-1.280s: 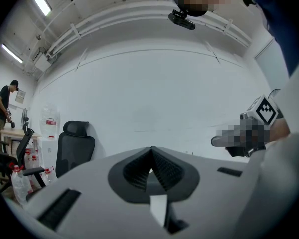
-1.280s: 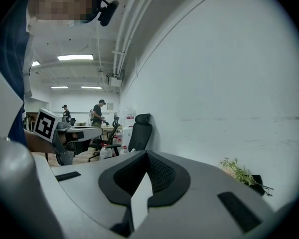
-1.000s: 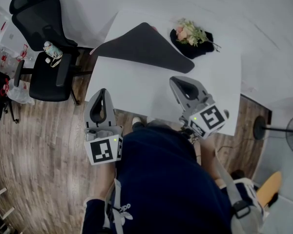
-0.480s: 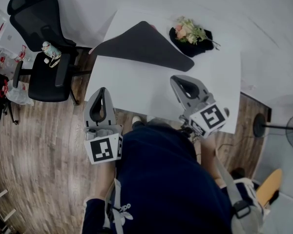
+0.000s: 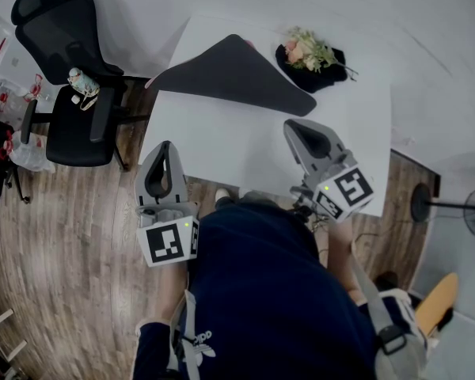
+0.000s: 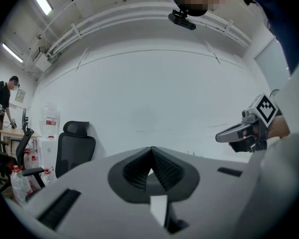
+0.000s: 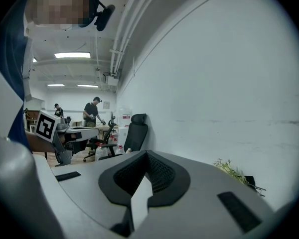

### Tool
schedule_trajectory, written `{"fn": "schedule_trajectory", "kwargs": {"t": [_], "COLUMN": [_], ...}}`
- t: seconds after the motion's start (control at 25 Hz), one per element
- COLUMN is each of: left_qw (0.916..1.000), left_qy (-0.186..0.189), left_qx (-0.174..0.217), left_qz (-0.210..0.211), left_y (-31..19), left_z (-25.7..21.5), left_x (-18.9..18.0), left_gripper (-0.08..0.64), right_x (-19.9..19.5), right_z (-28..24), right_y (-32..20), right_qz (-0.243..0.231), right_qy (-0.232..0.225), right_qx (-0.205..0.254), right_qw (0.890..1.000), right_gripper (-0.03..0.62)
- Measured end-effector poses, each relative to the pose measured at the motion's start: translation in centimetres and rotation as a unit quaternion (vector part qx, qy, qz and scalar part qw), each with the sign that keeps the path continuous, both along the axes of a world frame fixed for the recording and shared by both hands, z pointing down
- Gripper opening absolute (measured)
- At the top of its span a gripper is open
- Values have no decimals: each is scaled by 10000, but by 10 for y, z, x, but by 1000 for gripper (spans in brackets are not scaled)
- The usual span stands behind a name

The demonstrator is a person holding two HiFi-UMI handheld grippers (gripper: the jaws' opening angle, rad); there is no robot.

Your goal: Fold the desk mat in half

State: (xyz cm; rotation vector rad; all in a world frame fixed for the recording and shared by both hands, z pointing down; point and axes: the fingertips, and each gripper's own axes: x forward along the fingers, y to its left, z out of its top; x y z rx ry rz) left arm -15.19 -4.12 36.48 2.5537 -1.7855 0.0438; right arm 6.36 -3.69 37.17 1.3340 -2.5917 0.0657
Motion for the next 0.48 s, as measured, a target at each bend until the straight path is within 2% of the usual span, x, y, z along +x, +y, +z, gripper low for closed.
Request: {"fn": "schedule_trajectory", "kwargs": {"t": [0.28,0.48], "left_qw": [9998,10000], "left_qy": [-180,17], "left_qx": [18,-23], "left_qz": [111,58], "left_y": [-1,-4], "left_z": [3,2], "left_x": [-3,-4], "left_gripper": [2,2], "right_x": [1,3], "right_z": [-1,3], "right_y": [0,-1], "right_qz": [91,108], "right_qy": [28,154], "right_qx": [-59,-60], "right_qw": [9999,9998], "right_gripper": [2,3]}}
